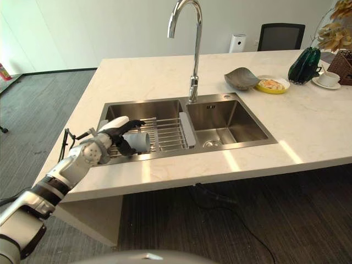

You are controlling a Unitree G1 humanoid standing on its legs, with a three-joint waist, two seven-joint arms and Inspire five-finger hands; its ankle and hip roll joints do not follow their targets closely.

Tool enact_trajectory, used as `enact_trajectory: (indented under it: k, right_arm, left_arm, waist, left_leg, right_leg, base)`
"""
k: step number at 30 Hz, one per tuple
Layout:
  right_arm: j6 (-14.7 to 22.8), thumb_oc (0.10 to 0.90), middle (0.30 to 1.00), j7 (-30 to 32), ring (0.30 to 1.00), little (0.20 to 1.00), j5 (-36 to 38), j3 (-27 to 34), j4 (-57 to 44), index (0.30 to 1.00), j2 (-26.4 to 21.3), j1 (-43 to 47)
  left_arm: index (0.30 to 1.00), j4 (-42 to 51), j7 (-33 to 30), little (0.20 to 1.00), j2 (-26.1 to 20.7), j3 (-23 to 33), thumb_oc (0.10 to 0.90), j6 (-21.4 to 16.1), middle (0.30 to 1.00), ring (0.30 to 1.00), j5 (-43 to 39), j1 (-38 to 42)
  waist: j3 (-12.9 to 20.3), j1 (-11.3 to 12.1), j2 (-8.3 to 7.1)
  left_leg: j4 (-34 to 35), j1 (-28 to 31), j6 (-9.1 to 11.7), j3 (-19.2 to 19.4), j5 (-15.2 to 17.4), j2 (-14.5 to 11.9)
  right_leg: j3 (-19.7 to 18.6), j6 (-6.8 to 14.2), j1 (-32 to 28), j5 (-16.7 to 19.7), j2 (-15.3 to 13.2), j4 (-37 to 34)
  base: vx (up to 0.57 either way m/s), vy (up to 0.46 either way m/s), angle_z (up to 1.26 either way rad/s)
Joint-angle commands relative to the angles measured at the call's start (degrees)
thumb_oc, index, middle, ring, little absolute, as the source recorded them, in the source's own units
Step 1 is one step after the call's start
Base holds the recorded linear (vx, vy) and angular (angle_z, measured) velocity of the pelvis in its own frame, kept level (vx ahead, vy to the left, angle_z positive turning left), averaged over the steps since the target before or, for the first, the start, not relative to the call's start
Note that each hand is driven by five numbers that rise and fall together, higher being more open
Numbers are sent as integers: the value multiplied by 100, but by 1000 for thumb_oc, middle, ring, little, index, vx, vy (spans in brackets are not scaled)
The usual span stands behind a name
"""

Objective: Place the dishes in the dishwasher.

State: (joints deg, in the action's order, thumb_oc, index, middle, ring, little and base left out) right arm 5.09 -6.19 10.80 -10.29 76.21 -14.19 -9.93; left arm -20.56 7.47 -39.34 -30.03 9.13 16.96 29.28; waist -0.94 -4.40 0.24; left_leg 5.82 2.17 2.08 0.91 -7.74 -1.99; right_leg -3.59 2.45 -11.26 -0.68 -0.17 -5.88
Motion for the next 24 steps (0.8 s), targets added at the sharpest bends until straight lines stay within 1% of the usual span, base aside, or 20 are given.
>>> enact_trajectory:
  k: [1, 4, 5, 6, 8, 9, 12, 16, 20, 21, 22, 23, 24]
  right_arm:
    - [71, 800, 900, -103, 900, 900, -148, -166, -161, 900, 77, 357]
    - [73, 800, 900, -96, 900, 900, -169, -182, -207, 900, 61, 335]
    - [73, 800, 900, -95, 900, 900, -170, -178, -207, 900, 63, 336]
    - [66, 800, 900, -81, 900, 900, -178, -186, -206, 900, 62, 329]
    - [73, 800, 900, -71, 900, 900, -188, -190, -204, 900, 74, 332]
    - [82, 800, 900, -66, 900, 900, -199, -207, -177, 900, 71, 348]
    - [87, 800, 900, -72, 900, 900, -212, -223, -169, 900, 74, 356]
    - [106, 800, 900, -55, 900, 900, -232, -264, -99, 900, 76, 407]
    - [111, 800, 900, -47, 900, 900, -234, -281, -85, 900, 99, 444]
    - [111, 800, 900, -36, 900, 900, -245, -292, -59, 900, 103, 471]
    - [111, 800, 900, -36, 900, 900, -245, -292, -59, 900, 103, 471]
    - [-153, 800, 900, -392, 900, 900, -139, -166, -531, 900, -318, 344]
    - [-103, 800, 900, -433, 900, 900, -147, -158, -422, 900, -398, 154]
  left_arm:
    - [900, -398, -192, 900, -111, 575, 800, 158, 900, 900, 481, 1149]
    - [900, -810, 148, 900, -37, 221, 800, 401, 900, 900, 707, 1397]
    - [900, -817, 146, 900, -33, 214, 800, 400, 900, 900, 706, 1405]
    - [900, -951, 343, 900, 28, 50, 800, 535, 900, 900, 768, 1502]
    - [900, -1045, 362, 900, 72, -13, 800, 545, 900, 900, 805, 1554]
    - [900, -1317, 449, 900, 188, -190, 800, 584, 900, 900, 917, 1663]
    - [900, -1416, 605, 900, 256, -366, 800, 651, 900, 900, 982, 1806]
    - [900, -1986, 773, 900, 473, -723, 800, 642, 900, 900, 1164, 2001]
    - [900, -2127, 834, 900, 613, -875, 800, 684, 900, 900, 1225, 2123]
    - [900, -2516, 867, 900, 778, -921, 800, 745, 900, 900, 1278, 2143]
    - [900, -2516, 867, 900, 778, -921, 800, 745, 900, 900, 1278, 2143]
    - [900, -2957, 1089, 900, 741, -988, 800, 805, 900, 900, 1192, 2323]
    - [900, -2990, 1202, 900, 804, -1025, 800, 821, 900, 900, 1265, 2255]
  waist:
    - [-209, 1, 148]
    - [-233, -18, 183]
    - [-235, -13, 181]
    - [-242, -31, 199]
    - [-245, -30, 205]
    - [-252, -49, 221]
    - [-260, -58, 245]
    - [-272, -95, 290]
    - [-286, -107, 314]
    - [-294, -117, 327]
    - [-294, -117, 327]
    - [-300, -176, 280]
    - [-307, -180, 266]
  left_leg:
    - [-82, 722, 129, -49, 991, 254]
    - [-82, 712, 129, -53, 979, 254]
    - [-82, 713, 129, -52, 979, 254]
    - [-82, 713, 125, -59, 975, 257]
    - [-82, 716, 126, -58, 973, 259]
    - [-82, 720, 127, -57, 973, 262]
    - [-82, 720, 125, -60, 970, 268]
    - [-82, 717, 124, -69, 961, 272]
    - [-82, 710, 124, -64, 957, 270]
    - [-82, 708, 124, -62, 951, 272]
    - [-82, 708, 124, -62, 951, 272]
    - [-82, 687, 138, -53, 944, 266]
    - [-82, 690, 139, -55, 946, 265]
  right_leg:
    - [277, 312, 237, -50, -1, 88]
    - [286, 313, 244, -42, 10, 88]
    - [286, 313, 243, -42, 10, 88]
    - [277, 313, 243, -39, 12, 88]
    - [284, 312, 241, -41, 13, 88]
    - [280, 309, 238, -42, 17, 88]
    - [269, 306, 238, -44, 22, 88]
    - [262, 300, 237, -50, 25, 88]
    - [261, 301, 243, -52, 25, 88]
    - [257, 297, 250, -49, 30, 88]
    - [257, 297, 250, -49, 30, 88]
    - [258, 292, 271, -48, 34, 88]
    - [259, 294, 276, -45, 32, 88]
  base:
    - [0, 0, 0]
    - [0, 0, 0]
    - [0, 0, 0]
    - [0, 0, 0]
    - [0, 0, 0]
    - [0, 0, 0]
    - [0, 0, 0]
    - [0, 0, 0]
    - [0, 0, 0]
    - [0, 0, 0]
    - [-17, -33, 0]
    - [-18, -43, 0]
    - [-17, -43, -3]
